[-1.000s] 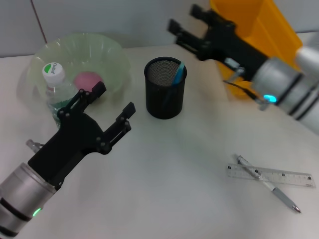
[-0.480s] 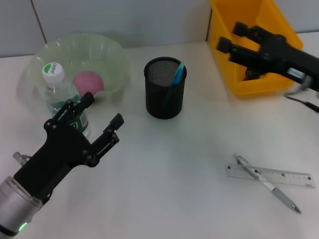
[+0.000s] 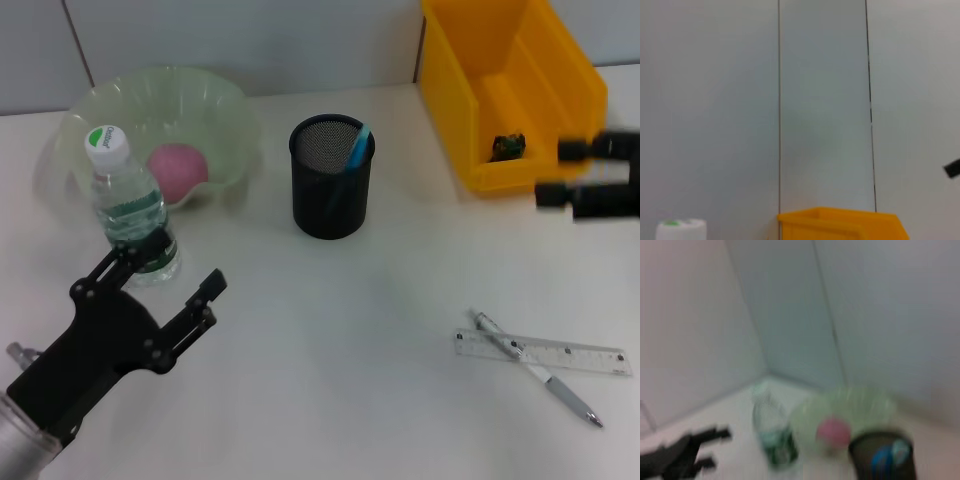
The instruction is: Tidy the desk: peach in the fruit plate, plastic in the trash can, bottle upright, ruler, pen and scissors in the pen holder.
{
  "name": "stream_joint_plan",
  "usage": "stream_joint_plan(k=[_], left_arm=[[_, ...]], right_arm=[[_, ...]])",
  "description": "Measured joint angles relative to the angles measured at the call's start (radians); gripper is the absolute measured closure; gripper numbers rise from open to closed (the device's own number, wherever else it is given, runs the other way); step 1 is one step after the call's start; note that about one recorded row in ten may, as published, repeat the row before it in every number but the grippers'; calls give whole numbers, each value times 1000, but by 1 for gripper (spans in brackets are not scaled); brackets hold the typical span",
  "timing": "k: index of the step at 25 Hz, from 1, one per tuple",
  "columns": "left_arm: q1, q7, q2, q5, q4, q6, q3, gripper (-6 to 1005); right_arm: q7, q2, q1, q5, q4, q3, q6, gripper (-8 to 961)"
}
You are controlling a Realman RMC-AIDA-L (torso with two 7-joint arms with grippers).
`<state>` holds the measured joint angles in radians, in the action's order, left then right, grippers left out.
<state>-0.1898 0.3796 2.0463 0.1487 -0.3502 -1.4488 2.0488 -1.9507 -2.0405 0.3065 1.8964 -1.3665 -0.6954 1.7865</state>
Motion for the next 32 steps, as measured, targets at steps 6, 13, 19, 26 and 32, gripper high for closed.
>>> stream_joint_plan(k=[6,13,19,26,32], left_arm=[[-7,14,-6,0,37,-8,0,262],[-12,33,-5,0,49,0,-6,262],[-19,52,-8,0,49,0,-7,262],[-48,53,2,0,85,2,-6,262],[-52,53,6,0,90,3,-6,262]], right_arm=[[-301,72,181,264,-46,-8,224,134],[-266,87,256,407,-58,-105,260,135],[-226,39,278,594,-83,-339,228,135],[-150,-41,259,798,-162,-510,134,135],[-157,-42,231,797,-181,-571,89,136]])
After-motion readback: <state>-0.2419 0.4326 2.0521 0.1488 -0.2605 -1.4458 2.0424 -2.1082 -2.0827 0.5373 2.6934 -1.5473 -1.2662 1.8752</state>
